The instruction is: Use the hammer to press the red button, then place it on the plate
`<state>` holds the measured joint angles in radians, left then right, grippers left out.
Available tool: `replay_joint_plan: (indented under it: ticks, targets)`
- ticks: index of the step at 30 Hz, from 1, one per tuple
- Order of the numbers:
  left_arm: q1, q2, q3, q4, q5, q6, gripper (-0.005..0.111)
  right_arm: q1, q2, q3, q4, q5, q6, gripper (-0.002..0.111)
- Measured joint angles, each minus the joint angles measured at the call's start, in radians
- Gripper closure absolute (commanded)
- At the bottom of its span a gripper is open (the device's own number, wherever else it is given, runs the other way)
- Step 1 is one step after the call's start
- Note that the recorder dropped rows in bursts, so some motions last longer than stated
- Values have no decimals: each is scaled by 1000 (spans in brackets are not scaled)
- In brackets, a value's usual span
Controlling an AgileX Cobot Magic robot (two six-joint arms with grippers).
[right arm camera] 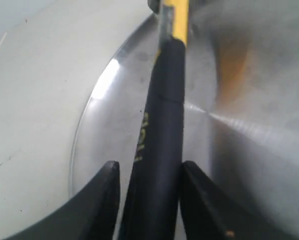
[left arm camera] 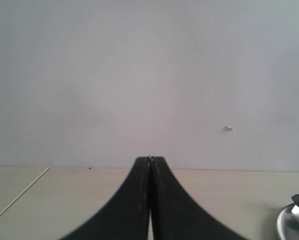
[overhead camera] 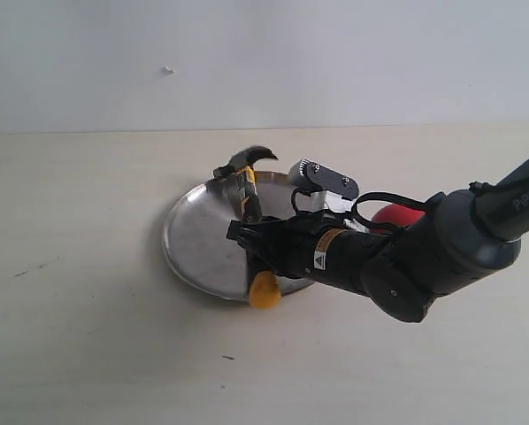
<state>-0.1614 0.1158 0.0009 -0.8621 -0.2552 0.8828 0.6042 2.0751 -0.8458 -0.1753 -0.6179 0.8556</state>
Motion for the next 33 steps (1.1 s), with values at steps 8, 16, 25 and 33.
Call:
replay_joint_plan:
  ticks: [8,16,25,33]
  targets:
    - [0,0,0,0,0,0,107,0,0,-6,10,2,-6,62]
    - [0,0,0,0,0,0,107,0,-58,-6,74,104,-48,62]
    - [0,0,0,0,0,0,107,0,-303,-6,85,302,-224,108]
    - [0,0,0,0,0,0,107,0,-570,129,-23,376,-291,108]
